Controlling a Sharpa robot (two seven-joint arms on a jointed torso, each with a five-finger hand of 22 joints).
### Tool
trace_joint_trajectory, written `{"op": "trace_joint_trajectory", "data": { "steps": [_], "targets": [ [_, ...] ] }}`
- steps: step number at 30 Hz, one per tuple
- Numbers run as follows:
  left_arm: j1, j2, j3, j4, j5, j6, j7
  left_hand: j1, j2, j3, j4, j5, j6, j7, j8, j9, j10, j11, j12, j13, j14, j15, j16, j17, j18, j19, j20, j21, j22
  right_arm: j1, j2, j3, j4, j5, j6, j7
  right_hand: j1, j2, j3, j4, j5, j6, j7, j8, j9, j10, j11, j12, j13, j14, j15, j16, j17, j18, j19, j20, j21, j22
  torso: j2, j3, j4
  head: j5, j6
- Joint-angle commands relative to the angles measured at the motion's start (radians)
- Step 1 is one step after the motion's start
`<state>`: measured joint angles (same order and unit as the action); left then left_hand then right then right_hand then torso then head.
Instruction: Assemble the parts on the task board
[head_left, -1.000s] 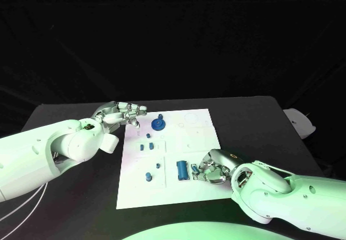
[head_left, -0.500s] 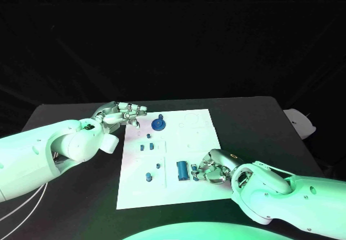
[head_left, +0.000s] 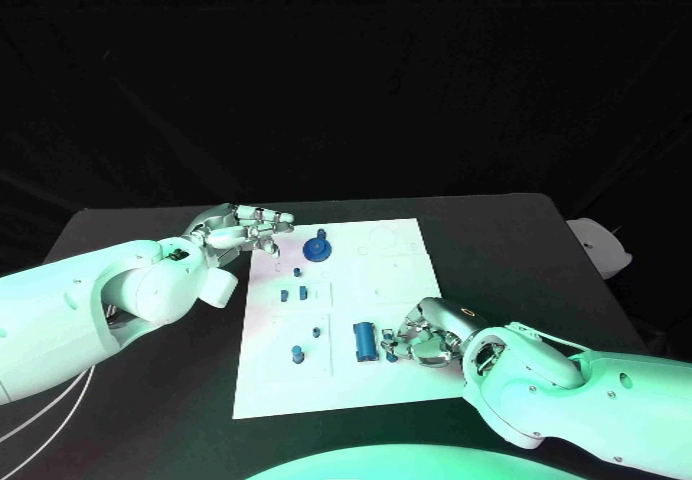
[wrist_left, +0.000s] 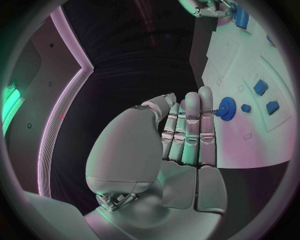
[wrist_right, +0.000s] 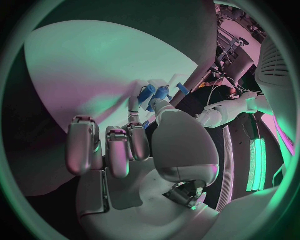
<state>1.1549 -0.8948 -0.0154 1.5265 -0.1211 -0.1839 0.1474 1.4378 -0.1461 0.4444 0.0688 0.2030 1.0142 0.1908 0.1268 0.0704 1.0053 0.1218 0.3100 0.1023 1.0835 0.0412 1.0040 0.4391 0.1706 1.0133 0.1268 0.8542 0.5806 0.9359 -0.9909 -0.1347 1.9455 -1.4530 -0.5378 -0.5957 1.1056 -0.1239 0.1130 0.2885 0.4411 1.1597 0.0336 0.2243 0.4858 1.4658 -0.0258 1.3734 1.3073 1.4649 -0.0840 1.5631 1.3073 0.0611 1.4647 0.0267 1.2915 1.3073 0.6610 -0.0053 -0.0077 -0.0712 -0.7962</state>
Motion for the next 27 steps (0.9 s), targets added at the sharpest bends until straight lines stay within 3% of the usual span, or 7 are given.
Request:
{"op": "trace_joint_trajectory", "data": {
  "steps": [1,9,16,27],
  "targets": [
    [0.001,0.0,0.001,0.003,-0.002,0.017,0.002,0.003,0.0,0.001,-0.007,-0.005,-0.005,-0.001,0.005,0.0,-0.007,0.003,0.004,-0.001,-0.007,0.001,0.004,-0.001,0.014,-0.006,0.0,-0.007,0.0,-0.001,0.001,0.0,0.002,-0.015,-0.001,0.004,-0.008,-0.001,-0.008,-0.001,-0.003,0.002,0.006,0.001,0.002,0.033,-0.006,-0.006,0.127,0.105,-0.007,0.006,0.26,-0.014,0.047,-0.007,-0.001,0.201,0.0,-0.0001,-0.0001,-0.001,0.0],
    [0.001,-0.002,0.001,0.002,-0.002,0.018,0.001,0.003,0.0,0.001,-0.007,-0.005,-0.005,-0.001,0.005,0.0,-0.007,0.003,0.004,-0.001,-0.007,0.001,0.004,-0.001,0.014,-0.006,0.0,-0.007,0.0,-0.001,-0.033,0.001,0.039,-0.019,-0.005,0.023,0.0,0.0,-0.015,-0.005,-0.002,0.004,0.005,0.002,0.004,0.033,-0.007,-0.005,0.127,0.106,-0.007,0.008,0.263,-0.015,0.048,-0.007,0.003,0.202,-0.001,0.0001,-0.0015,0.0,0.0],
    [0.001,0.0,0.001,0.001,-0.002,0.018,0.002,0.003,0.0,0.001,-0.007,-0.005,-0.005,-0.001,0.005,0.0,-0.007,0.003,0.004,-0.001,-0.007,0.001,0.004,-0.001,0.014,-0.006,0.0,-0.007,0.0,-0.001,-0.061,0.002,0.067,-0.009,0.066,0.028,0.023,0.0,-0.03,-0.015,0.001,0.003,0.004,0.002,0.007,0.034,-0.008,-0.004,0.129,0.106,-0.008,0.007,0.263,-0.015,0.048,-0.008,0.005,0.202,-0.001,-0.0004,-0.0013,-0.004,0.001],
    [0.0,-0.001,0.001,-0.001,-0.002,0.018,0.002,0.003,0.0,0.001,-0.007,-0.005,-0.005,-0.001,0.005,0.0,-0.007,0.003,0.004,-0.001,-0.007,0.001,0.004,-0.001,0.014,-0.006,0.0,-0.007,0.0,-0.001,-0.078,0.001,0.075,0.002,0.11,0.033,0.027,-0.002,-0.035,-0.016,0.0,0.003,0.004,0.001,0.008,0.033,-0.008,-0.005,0.128,0.106,-0.008,0.007,0.262,-0.015,0.047,-0.008,0.003,0.202,0.0,0.0001,-0.0005,-0.002,0.001]
  ]
}}
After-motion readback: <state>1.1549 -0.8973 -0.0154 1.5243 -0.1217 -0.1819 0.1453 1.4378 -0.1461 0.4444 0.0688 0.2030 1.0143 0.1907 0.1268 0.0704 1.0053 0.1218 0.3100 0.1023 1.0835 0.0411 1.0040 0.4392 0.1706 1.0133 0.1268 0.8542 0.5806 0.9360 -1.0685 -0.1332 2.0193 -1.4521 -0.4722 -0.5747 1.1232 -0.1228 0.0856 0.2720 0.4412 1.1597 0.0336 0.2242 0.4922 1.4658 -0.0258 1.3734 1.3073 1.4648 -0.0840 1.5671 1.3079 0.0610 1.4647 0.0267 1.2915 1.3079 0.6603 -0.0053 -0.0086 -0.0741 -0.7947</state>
